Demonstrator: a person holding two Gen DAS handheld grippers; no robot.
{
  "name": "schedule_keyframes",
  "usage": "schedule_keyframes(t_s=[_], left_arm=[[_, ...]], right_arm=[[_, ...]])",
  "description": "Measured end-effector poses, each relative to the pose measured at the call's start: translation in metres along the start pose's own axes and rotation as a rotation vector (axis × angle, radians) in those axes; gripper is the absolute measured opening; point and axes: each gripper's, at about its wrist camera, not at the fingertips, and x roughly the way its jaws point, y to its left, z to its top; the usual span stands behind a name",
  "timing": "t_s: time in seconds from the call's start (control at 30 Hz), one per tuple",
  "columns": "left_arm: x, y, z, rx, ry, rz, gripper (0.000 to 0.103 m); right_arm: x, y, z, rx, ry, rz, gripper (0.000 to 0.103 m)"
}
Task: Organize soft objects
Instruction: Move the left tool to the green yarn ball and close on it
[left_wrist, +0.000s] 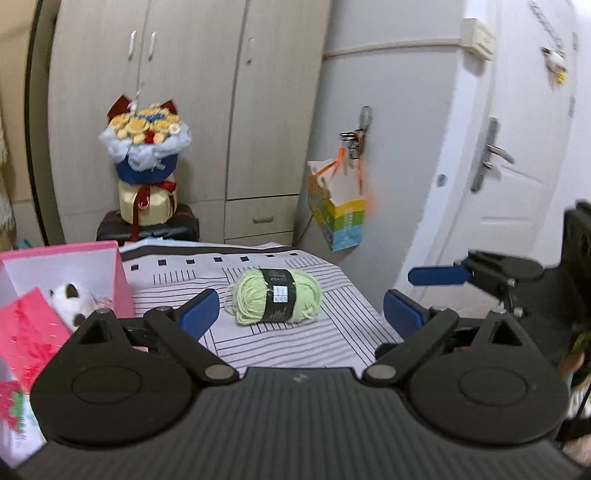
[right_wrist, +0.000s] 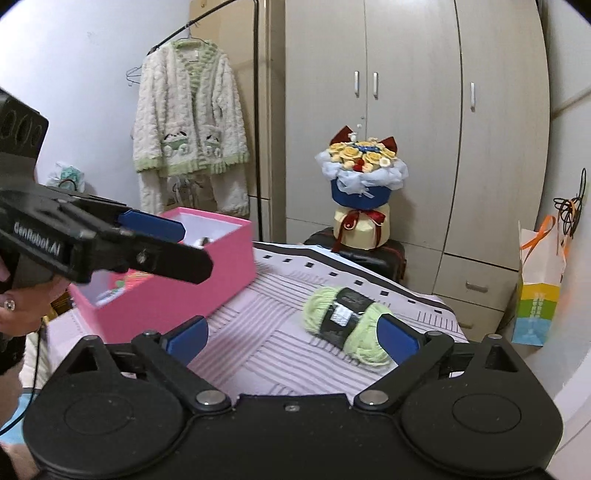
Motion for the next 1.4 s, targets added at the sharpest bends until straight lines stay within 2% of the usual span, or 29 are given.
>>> schedule_keyframes(t_s=[0.23,0.5,0.6,0.73,0.8,0.87,1.0,1.17,1.4], left_arm=[[0.067,0.016,-0.002,-0.093,0.040,0.067,0.095],[0.142,0.031,0.011,-0.273,0.100,0.047,0.094],[0.163,0.040,0.006,-0.310,0.138,0.086,0.088],[0.184,0.050,-0.006,-0.337,0.164,0.142,0.077],[0.188,0.055,-0.012,-0.357,0.165,0.132,0.073],[0.189,0.060,-0.015,-0.393,0.163,0.102,0.064],[0.193,0.061,-0.024,-0.417,0.192,0.074,0.058],[0.191,0.063,-0.032,-0.445,0.159,0.056,0.050],[0.176,0.056,-0.031,-0.432,0.182,-0.027,0.049]], right_arm=[[0.053,-0.033,-0.019,0.028,-0.013,-0.025,0.100],[0.114,-0.062,-0.031,0.044,0.022,-0.038,0.100],[0.128,-0.071,-0.033,0.056,0.048,-0.045,0.100],[0.148,-0.084,-0.037,0.140,0.115,0.005,0.101],[0.157,-0.087,-0.039,0.167,0.144,0.026,0.101],[0.163,-0.090,-0.041,0.205,0.165,0.050,0.101],[0.169,-0.087,-0.043,0.289,0.208,0.117,0.103],[0.167,-0.071,-0.043,0.245,0.206,0.085,0.103],[0.151,-0.056,-0.037,0.215,0.184,0.012,0.102]])
